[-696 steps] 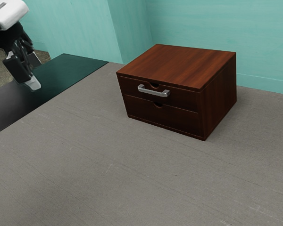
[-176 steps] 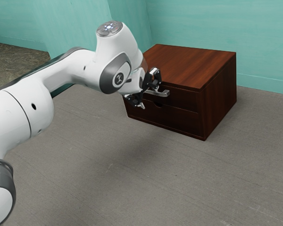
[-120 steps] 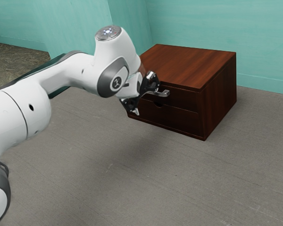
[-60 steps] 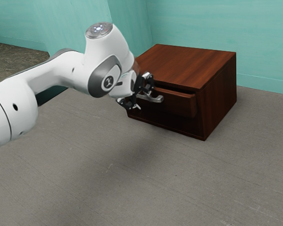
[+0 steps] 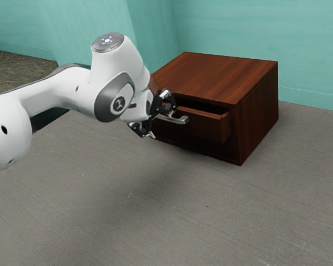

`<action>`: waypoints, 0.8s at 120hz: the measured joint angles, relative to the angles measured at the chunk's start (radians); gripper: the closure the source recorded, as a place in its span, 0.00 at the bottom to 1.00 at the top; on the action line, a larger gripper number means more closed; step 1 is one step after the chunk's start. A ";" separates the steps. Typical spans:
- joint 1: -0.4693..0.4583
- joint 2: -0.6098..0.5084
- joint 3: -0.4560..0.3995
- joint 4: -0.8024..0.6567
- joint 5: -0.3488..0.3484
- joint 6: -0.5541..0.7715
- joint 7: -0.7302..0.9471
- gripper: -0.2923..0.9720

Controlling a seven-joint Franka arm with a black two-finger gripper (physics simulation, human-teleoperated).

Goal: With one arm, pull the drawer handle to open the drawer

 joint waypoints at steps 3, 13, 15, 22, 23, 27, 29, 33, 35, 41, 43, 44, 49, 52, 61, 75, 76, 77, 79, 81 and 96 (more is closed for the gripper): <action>0.000 -0.006 0.000 -0.008 0.000 0.002 -0.001 0.43; -0.001 -0.030 0.000 -0.037 0.001 0.008 -0.004 0.45; -0.001 -0.035 0.000 -0.043 0.001 0.009 -0.005 0.46; -0.001 -0.052 0.000 -0.063 0.002 0.014 -0.007 0.47; -0.001 -0.054 0.000 -0.066 0.002 0.015 -0.007 0.47; -0.002 -0.066 0.000 -0.079 0.002 0.018 -0.008 0.48; -0.002 -0.073 0.000 -0.086 0.002 0.019 -0.009 0.48; -0.003 -0.085 0.000 -0.101 0.003 0.022 -0.010 0.48; -0.003 -0.091 0.000 -0.108 0.003 0.024 -0.010 0.48; -0.004 -0.105 -0.001 -0.126 0.003 0.028 -0.012 0.47; -0.004 -0.110 -0.001 -0.132 0.003 0.030 -0.012 0.46; -0.004 -0.112 -0.001 -0.135 0.003 0.031 -0.012 0.46; -0.004 -0.122 -0.001 -0.148 0.004 0.034 -0.013 0.46; -0.004 -0.130 -0.001 -0.158 0.004 0.037 -0.014 0.46; -0.003 -0.152 0.000 -0.191 0.004 0.043 -0.016 0.44; -0.004 -0.186 0.001 -0.234 0.004 0.052 -0.021 0.43; -0.004 -0.187 0.001 -0.237 0.003 0.053 -0.022 0.43; -0.004 -0.189 0.001 -0.240 0.003 0.054 -0.022 0.43; -0.004 -0.194 0.001 -0.246 0.003 0.055 -0.023 0.43; -0.004 -0.199 0.001 -0.252 0.003 0.056 -0.023 0.43; -0.004 -0.244 0.001 -0.302 0.003 0.065 -0.028 0.44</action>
